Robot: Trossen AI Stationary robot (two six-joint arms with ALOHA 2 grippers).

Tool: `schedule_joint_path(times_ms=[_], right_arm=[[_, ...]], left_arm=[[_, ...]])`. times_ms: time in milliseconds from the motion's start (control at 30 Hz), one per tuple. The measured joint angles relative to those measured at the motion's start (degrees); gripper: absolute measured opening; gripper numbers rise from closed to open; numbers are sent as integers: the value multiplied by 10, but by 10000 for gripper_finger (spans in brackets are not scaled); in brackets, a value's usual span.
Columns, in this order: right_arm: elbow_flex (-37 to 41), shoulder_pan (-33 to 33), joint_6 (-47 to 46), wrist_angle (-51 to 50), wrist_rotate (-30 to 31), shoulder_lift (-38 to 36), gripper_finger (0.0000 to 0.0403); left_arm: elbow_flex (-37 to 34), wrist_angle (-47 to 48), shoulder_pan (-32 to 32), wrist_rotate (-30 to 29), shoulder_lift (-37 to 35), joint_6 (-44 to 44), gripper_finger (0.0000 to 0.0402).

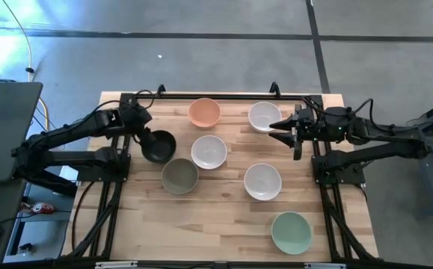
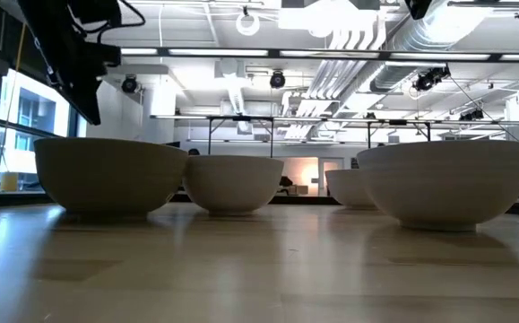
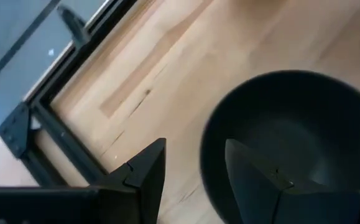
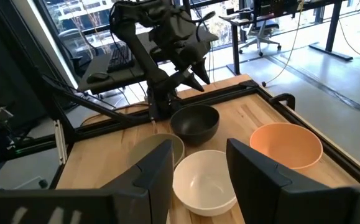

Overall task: Nest bowls inside each other
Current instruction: Stack the black bowl on the middle left white bowl

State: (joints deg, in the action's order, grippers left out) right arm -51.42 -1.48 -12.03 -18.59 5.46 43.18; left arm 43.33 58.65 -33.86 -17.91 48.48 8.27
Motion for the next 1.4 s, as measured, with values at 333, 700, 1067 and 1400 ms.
schedule_joint_path(times_ms=[333, 700, 1067, 1400], right_arm=[[0, 0, -1, 0, 0, 1, 142], [0, 0, -10, 0, -1, 1, 142], [0, 0, -14, 0, -1, 1, 142], [0, 0, -14, -5, -1, 1, 142]], left_arm=[[0, 0, -127, 149, 87, 5, 155], [0, -21, -154, 157, 173, -14, 155], [0, -49, -160, 175, 245, -25, 154], [0, -60, -160, 207, 287, -26, 19]])
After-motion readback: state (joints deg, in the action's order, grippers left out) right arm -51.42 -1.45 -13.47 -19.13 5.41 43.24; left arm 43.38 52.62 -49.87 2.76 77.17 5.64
